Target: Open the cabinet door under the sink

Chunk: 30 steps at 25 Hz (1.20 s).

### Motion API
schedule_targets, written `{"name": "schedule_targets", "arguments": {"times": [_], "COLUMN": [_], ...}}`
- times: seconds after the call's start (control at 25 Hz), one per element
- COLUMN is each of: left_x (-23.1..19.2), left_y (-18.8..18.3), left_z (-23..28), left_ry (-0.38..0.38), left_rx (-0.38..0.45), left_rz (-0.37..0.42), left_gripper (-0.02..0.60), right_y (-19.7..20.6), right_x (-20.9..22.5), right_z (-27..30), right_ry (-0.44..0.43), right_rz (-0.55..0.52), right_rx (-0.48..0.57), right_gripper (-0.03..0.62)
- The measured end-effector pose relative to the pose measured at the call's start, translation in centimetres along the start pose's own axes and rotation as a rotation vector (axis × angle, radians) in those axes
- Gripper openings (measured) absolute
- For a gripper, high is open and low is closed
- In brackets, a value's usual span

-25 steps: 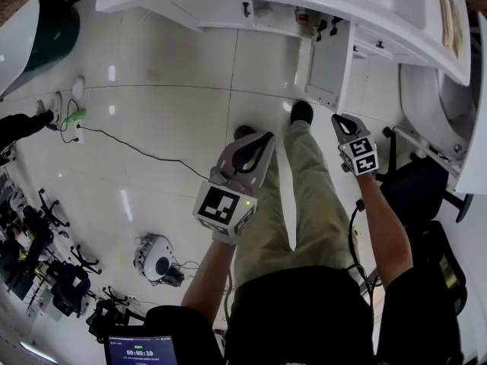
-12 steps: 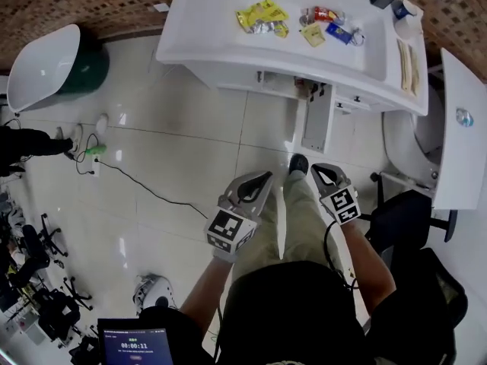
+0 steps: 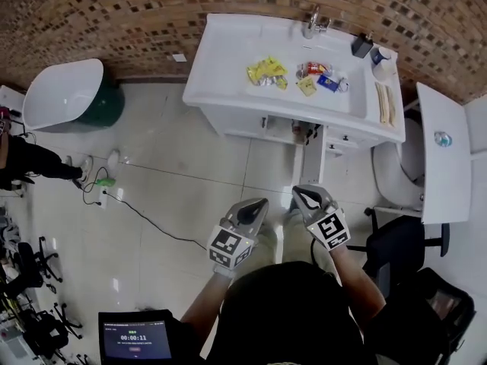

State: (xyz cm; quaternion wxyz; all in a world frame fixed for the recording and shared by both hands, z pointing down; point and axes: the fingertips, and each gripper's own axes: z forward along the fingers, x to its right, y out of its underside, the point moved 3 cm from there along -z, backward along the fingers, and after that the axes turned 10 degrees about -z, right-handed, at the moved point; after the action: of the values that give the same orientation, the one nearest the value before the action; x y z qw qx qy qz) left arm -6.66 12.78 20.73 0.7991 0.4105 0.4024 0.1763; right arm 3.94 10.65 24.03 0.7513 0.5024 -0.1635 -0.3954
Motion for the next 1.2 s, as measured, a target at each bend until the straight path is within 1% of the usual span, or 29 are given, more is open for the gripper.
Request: {"name": "schedule_targets", "arguments": {"times": [0.16, 0.28, 0.36, 0.48, 0.6, 0.72, 0.8, 0.96, 1.12, 1.2], "left_x": [2.1, 2.2, 2.5, 4.4, 5.9, 8.5, 10.5, 14.2, 17.6, 18.8], "left_y": [0.5, -0.3, -0.7, -0.6, 0.4, 1.4, 2.1, 3.6, 5.0, 5.9], "left_z": [-1.1, -1.6, -1.5, -2.2, -3.8, -4.2, -3.6, -2.1, -1.7, -1.6], "left_ry": [-0.001, -0.042, -0.071, -0.092, -0.144, -0.176, -0.182, -0.178, -0.169, -0.166], "left_rx": [0.010, 0.035, 0.057, 0.085, 0.121, 0.148, 0.159, 0.154, 0.149, 0.139], "left_rz": [0.015, 0.032, 0.034, 0.008, -0.012, -0.047, -0.051, -0.033, -0.016, -0.014], "left_gripper": [0.011, 0.011, 0.011, 0.011, 0.011, 0.011, 0.011, 0.011, 0.011, 0.011], "right_y": [-2.6, -4.6, -5.4, -6.1, -6.8, -6.2, -5.4, -3.4, -1.8, -1.0], "right_x": [-2.5, -3.2, -2.9, -3.2, -4.7, -5.0, -4.7, -4.8, -6.4, -7.3], "right_z": [-1.3, -0.7, -0.7, -2.0, -3.6, -6.2, -8.2, -11.8, -14.9, -16.2], "right_ry": [-0.036, -0.085, -0.110, -0.134, -0.163, -0.188, -0.197, -0.209, -0.226, -0.230], "right_rz": [-0.037, -0.072, -0.044, 0.015, 0.024, 0.016, 0.026, 0.044, 0.025, 0.031], "right_rx": [0.041, 0.084, 0.120, 0.154, 0.152, 0.157, 0.160, 0.164, 0.153, 0.153], "right_gripper": [-0.008, -0.008, -0.008, -0.008, -0.009, -0.009, -0.009, -0.009, -0.009, -0.009]}}
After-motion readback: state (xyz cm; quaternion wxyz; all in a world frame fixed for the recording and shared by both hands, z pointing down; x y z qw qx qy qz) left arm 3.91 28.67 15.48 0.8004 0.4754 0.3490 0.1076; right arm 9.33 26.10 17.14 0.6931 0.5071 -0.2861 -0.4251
